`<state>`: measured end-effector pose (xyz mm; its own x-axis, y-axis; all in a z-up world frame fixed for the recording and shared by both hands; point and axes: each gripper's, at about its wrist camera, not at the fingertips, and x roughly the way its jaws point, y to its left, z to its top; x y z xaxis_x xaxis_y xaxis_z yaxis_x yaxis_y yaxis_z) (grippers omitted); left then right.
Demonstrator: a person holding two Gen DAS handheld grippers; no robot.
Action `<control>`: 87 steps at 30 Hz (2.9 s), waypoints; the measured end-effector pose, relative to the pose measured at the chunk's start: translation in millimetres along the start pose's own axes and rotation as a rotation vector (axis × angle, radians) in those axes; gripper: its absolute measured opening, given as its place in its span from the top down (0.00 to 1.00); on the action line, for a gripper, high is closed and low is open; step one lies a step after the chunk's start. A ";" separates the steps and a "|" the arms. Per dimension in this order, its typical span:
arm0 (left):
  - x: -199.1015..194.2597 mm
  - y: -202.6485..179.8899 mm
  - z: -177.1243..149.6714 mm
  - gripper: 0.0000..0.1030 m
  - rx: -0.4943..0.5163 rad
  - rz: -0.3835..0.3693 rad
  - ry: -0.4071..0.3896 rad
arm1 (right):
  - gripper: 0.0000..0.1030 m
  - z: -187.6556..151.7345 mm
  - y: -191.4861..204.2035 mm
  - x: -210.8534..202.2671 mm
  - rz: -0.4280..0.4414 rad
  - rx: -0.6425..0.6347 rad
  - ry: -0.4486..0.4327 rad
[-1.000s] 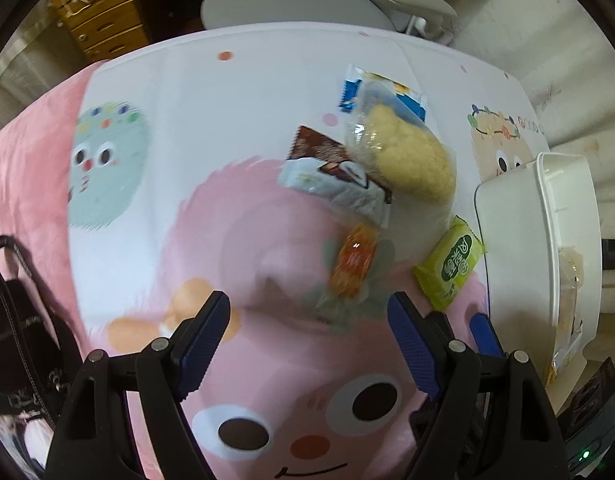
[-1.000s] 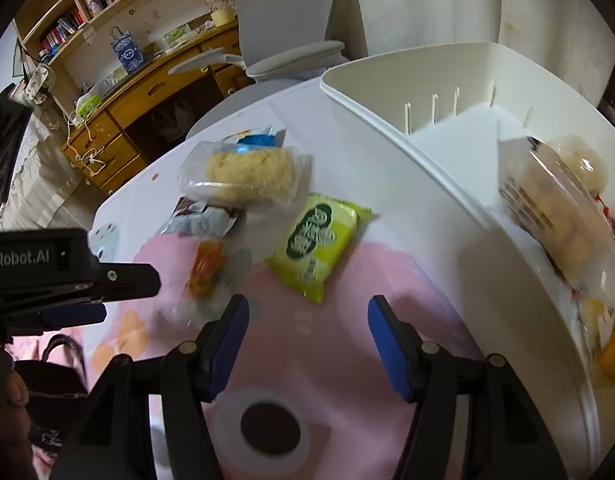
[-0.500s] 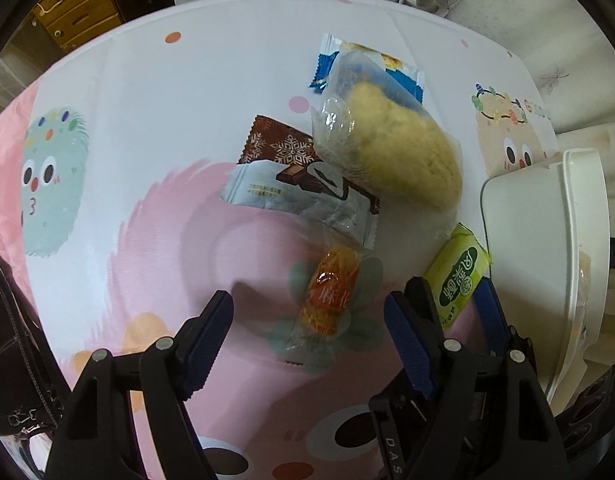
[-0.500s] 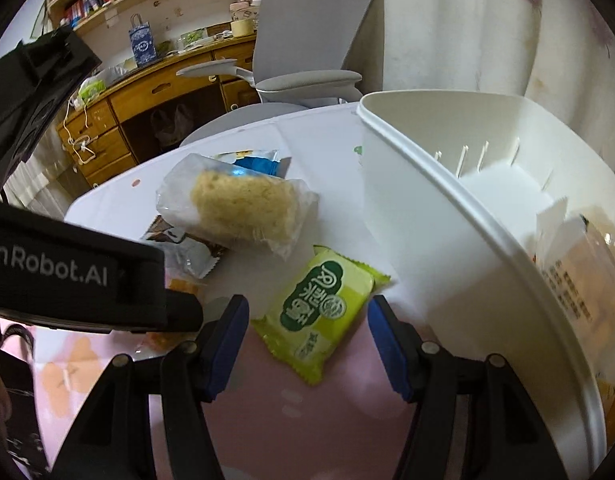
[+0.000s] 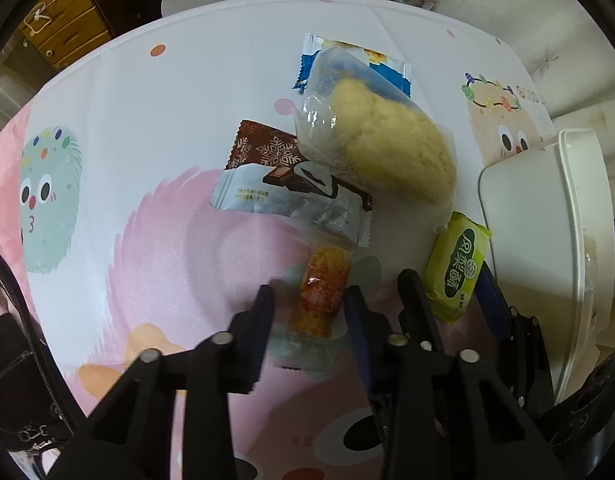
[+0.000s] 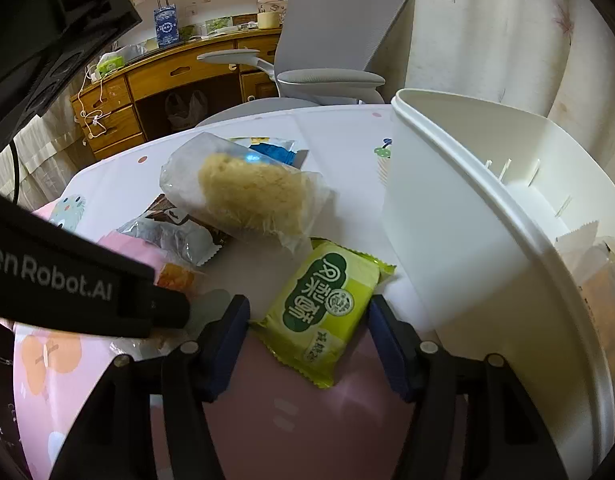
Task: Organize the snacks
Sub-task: 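Grasp the small orange candy packet with the left tool while the right tool grasps the green biscuit packet, then carry both packets over the white tray and open both tools to drop them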
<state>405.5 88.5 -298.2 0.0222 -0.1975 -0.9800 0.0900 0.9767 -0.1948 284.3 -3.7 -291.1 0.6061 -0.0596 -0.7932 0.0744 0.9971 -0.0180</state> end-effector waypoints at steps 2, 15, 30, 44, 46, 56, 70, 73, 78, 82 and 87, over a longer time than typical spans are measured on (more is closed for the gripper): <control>0.4 0.3 -2.0 0.78 -0.007 -0.006 -0.001 | 0.49 0.5 -1.5 -0.3 -0.001 0.001 0.004; -10.1 12.5 -24.3 0.80 -0.023 -0.003 -0.010 | 0.62 -3.5 -10.5 -8.4 0.002 0.023 0.052; -50.6 24.6 -89.8 0.80 -0.022 0.021 -0.022 | 0.63 -38.1 -5.6 -63.2 0.029 -0.019 0.075; -125.6 17.4 -164.3 0.80 -0.004 0.027 -0.066 | 0.63 -52.9 -9.8 -151.5 0.051 -0.041 -0.004; -132.8 9.3 -169.3 0.80 0.009 0.025 -0.075 | 0.63 -53.2 -14.8 -167.0 0.046 -0.038 -0.026; -167.2 -40.1 -204.1 0.80 0.085 -0.039 -0.112 | 0.63 -55.3 -47.6 -236.6 -0.001 -0.035 -0.119; -190.0 -126.7 -239.5 0.80 0.133 -0.107 -0.131 | 0.63 -53.2 -113.9 -264.7 0.025 -0.096 -0.122; -189.0 -147.8 -237.8 0.80 0.113 -0.116 -0.147 | 0.63 -49.9 -135.2 -267.0 0.057 -0.132 -0.119; -188.3 -182.9 -228.1 0.80 0.080 -0.133 -0.193 | 0.63 -41.3 -165.4 -268.0 0.102 -0.209 -0.137; -182.8 -209.6 -219.1 0.80 0.053 -0.148 -0.218 | 0.63 -32.0 -191.0 -265.6 0.136 -0.270 -0.155; -175.0 -240.9 -207.6 0.80 0.024 -0.168 -0.254 | 0.63 -20.2 -221.3 -259.8 0.166 -0.314 -0.172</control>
<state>173.2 -94.8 -87.9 0.2531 -0.3740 -0.8922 0.1366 0.9268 -0.3498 94.5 -207.9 -93.4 0.7154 0.1234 -0.6877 -0.2654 0.9585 -0.1042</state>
